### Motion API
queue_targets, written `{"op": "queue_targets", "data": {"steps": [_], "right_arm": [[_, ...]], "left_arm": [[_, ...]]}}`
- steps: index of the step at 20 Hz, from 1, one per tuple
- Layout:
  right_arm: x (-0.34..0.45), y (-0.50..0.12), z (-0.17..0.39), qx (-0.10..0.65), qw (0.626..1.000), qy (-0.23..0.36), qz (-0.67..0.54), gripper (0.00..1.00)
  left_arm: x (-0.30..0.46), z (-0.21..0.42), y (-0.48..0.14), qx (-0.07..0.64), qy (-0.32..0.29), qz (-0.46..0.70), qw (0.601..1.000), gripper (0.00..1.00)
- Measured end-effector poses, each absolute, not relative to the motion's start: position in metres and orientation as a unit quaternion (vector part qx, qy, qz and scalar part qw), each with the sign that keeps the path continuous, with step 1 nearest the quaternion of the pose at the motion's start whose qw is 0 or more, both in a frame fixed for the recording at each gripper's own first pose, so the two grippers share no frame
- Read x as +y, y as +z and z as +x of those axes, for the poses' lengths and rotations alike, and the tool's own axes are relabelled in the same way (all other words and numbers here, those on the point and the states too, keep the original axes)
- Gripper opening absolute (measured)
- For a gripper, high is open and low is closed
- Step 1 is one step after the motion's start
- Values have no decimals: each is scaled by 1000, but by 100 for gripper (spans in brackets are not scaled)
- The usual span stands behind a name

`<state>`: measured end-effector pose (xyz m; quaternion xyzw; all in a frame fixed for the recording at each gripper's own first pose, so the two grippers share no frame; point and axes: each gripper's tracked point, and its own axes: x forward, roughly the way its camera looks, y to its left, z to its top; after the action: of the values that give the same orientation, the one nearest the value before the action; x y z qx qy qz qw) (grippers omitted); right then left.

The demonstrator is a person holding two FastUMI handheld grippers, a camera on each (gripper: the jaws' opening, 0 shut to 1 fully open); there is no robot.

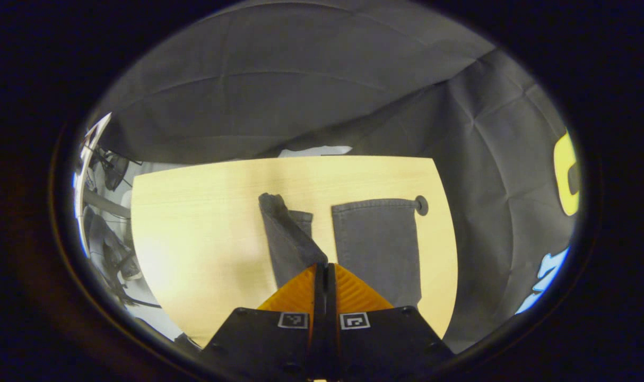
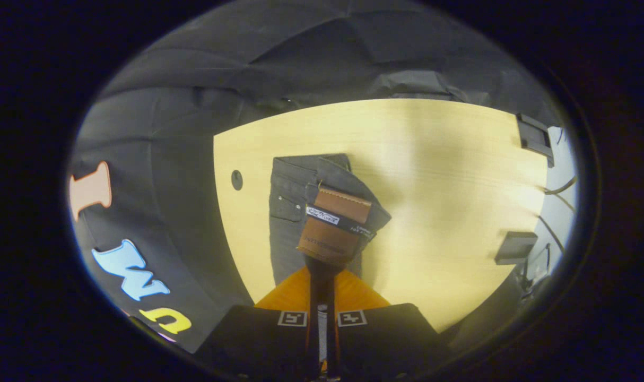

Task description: Grasp the waist and the cuffs of the jeans and fold them to make the two legs overlap; first hold the waist and fold one-third of the jeans toward the cuffs, then hold the cuffs and fold the remaining one-third in the same direction to finish folding.

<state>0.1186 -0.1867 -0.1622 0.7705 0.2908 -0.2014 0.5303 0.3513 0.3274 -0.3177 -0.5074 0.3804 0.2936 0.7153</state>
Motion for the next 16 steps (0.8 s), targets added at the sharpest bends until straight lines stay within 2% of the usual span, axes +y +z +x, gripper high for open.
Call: {"op": "queue_targets", "data": {"steps": [3, 8, 9, 11, 14, 15, 16], "right_arm": [[-198, -168, 168, 280, 521, -211, 778, 5], [-209, -186, 225, 253, 522, -207, 788, 5], [-210, -190, 232, 248, 526, -202, 788, 5], [-224, -179, 234, 201, 559, -182, 784, 12], [-228, -186, 220, 209, 585, -198, 759, 100], [-226, -195, 210, 221, 592, -206, 747, 94], [-227, -204, 200, 231, 598, -219, 735, 94]], "left_arm": [[317, 414, -318, 378, 284, -484, 737, 7], [275, 517, -312, 361, 198, -438, 799, 7], [273, 520, -318, 378, 202, -418, 801, 10], [276, 515, -323, 392, 232, -402, 794, 13], [271, 499, -317, 438, 243, -401, 767, 12], [268, 491, -311, 453, 244, -402, 757, 11], [274, 483, -317, 470, 239, -400, 750, 12]]}}
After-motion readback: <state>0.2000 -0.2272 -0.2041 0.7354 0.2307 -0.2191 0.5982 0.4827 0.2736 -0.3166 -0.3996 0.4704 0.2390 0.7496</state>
